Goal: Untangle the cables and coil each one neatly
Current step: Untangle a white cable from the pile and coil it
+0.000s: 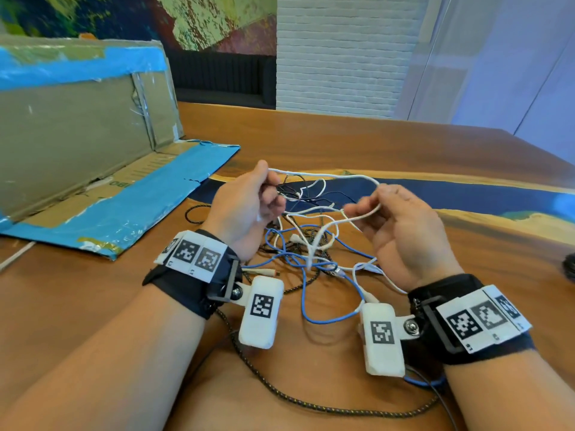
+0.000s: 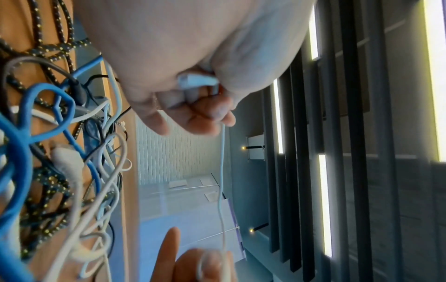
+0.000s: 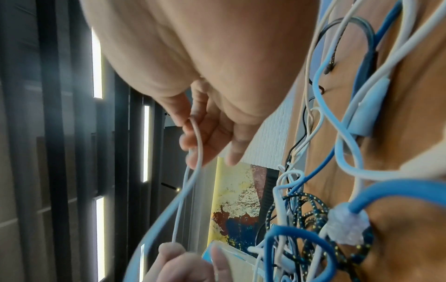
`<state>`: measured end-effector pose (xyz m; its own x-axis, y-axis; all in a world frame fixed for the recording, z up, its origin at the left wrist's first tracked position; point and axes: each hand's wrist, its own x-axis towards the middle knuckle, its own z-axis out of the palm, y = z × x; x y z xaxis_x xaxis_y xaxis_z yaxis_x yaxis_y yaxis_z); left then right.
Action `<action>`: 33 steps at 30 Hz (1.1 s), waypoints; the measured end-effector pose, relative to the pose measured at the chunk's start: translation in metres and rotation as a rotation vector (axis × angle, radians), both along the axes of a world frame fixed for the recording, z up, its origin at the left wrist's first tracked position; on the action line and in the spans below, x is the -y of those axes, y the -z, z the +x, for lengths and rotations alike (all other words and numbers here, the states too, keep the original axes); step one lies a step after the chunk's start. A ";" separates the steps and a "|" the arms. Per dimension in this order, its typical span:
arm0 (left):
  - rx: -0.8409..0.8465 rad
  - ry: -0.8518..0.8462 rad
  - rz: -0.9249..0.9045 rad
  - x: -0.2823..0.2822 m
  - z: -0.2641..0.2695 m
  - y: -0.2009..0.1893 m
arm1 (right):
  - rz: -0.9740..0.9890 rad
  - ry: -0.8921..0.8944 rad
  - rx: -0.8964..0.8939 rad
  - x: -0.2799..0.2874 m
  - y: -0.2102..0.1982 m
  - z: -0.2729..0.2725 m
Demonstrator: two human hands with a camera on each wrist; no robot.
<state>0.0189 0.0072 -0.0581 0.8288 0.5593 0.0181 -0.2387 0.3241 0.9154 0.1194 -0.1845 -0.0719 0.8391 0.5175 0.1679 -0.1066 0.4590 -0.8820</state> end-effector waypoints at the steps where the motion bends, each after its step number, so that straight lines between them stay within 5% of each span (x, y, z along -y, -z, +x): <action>1: 0.030 0.021 -0.057 0.000 -0.001 -0.002 | -0.009 0.044 -0.025 0.001 -0.001 0.001; 8: 0.314 0.173 -0.401 -0.006 -0.008 -0.013 | -0.236 0.081 0.044 0.004 0.008 0.009; 19: 0.361 0.166 -0.276 0.004 -0.010 -0.016 | -0.609 -0.332 0.315 -0.002 0.006 -0.021; 27: 0.347 0.187 -0.231 0.010 -0.009 -0.015 | -0.707 -0.325 0.418 -0.003 0.006 -0.025; 33: 0.208 0.042 -0.024 0.008 -0.005 -0.011 | -0.666 -0.389 0.381 -0.003 0.006 -0.026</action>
<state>0.0142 -0.0011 -0.0468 0.8315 0.5264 0.1778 -0.4070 0.3593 0.8398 0.0935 -0.1810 -0.0781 0.5301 0.8471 -0.0386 0.2089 -0.1745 -0.9623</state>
